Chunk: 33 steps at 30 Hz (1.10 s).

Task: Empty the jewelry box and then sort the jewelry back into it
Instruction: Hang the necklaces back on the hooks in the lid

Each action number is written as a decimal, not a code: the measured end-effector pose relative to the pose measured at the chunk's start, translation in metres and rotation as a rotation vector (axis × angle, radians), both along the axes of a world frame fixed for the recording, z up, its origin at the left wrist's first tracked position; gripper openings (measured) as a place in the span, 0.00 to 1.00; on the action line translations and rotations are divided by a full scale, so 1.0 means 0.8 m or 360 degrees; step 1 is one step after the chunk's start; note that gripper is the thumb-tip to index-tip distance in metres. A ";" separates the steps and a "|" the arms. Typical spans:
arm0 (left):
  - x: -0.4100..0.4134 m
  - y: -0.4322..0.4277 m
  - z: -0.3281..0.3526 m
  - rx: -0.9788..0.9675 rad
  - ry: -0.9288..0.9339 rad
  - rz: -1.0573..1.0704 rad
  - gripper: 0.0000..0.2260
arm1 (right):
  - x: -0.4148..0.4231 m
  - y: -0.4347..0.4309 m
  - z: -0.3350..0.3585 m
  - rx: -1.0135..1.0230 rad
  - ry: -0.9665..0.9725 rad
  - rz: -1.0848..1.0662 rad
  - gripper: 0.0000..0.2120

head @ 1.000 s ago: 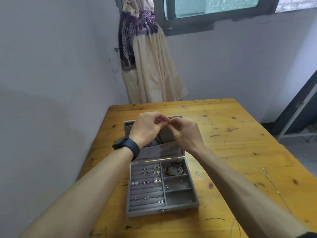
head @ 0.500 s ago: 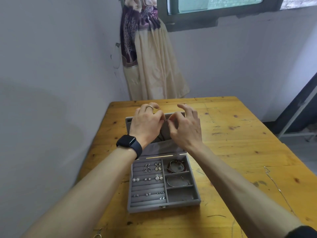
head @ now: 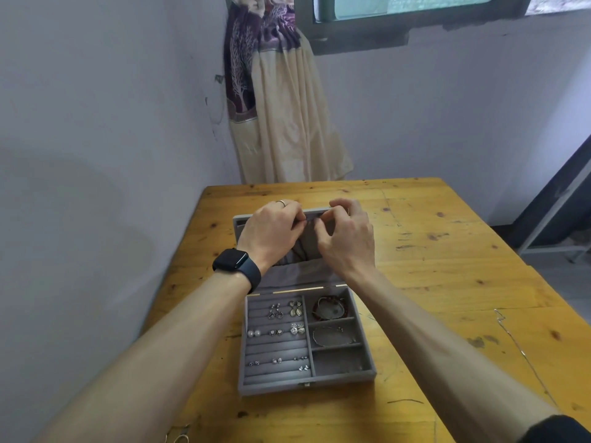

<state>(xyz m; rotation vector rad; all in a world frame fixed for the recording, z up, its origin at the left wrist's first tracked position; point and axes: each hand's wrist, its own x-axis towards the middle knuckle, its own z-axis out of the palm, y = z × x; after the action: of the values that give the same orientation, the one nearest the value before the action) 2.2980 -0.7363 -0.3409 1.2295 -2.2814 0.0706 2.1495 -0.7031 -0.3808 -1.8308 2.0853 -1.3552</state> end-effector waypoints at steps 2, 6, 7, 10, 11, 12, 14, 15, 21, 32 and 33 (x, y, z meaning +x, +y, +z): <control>-0.001 0.000 0.000 -0.0009 0.0007 0.0011 0.05 | 0.003 0.000 0.000 0.0013 0.0013 -0.0035 0.10; -0.007 0.001 0.001 0.0001 0.0053 0.0059 0.04 | 0.005 -0.002 0.002 0.0021 -0.0007 -0.0086 0.10; -0.008 0.002 0.001 0.0005 0.0073 0.0070 0.04 | 0.004 -0.003 0.003 0.0020 -0.0040 -0.0079 0.10; -0.008 0.003 0.002 0.0045 0.0110 0.0085 0.03 | 0.001 -0.002 0.004 0.0012 -0.0100 -0.0022 0.08; -0.007 0.003 0.002 0.0074 0.0109 0.0068 0.03 | -0.001 0.000 0.002 0.0003 -0.0084 0.0004 0.07; -0.006 0.003 0.003 0.0106 0.0105 0.0040 0.04 | -0.003 0.001 0.000 -0.0005 -0.0055 0.0034 0.06; -0.001 0.003 0.002 0.0155 0.0077 -0.0017 0.03 | -0.007 0.004 -0.007 -0.0004 0.0033 0.0094 0.06; 0.001 0.003 0.002 0.0163 0.0064 -0.0031 0.03 | -0.008 0.006 -0.009 -0.0001 0.0075 0.0117 0.05; -0.004 0.009 0.004 0.0082 0.0034 0.0010 0.05 | -0.017 0.016 -0.015 -0.0053 0.0132 0.0246 0.05; -0.006 0.015 0.005 0.0006 -0.0026 0.0029 0.06 | -0.032 0.033 -0.033 -0.0027 -0.0148 0.0260 0.04; -0.005 0.016 0.005 -0.0003 -0.0022 0.0024 0.06 | -0.033 0.033 -0.032 -0.0020 -0.0165 0.0254 0.04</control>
<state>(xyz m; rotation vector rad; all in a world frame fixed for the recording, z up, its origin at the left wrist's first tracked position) 2.2938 -0.7237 -0.3366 1.2493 -2.2835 0.0872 2.1233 -0.6765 -0.4066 -1.8443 1.8421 -1.3935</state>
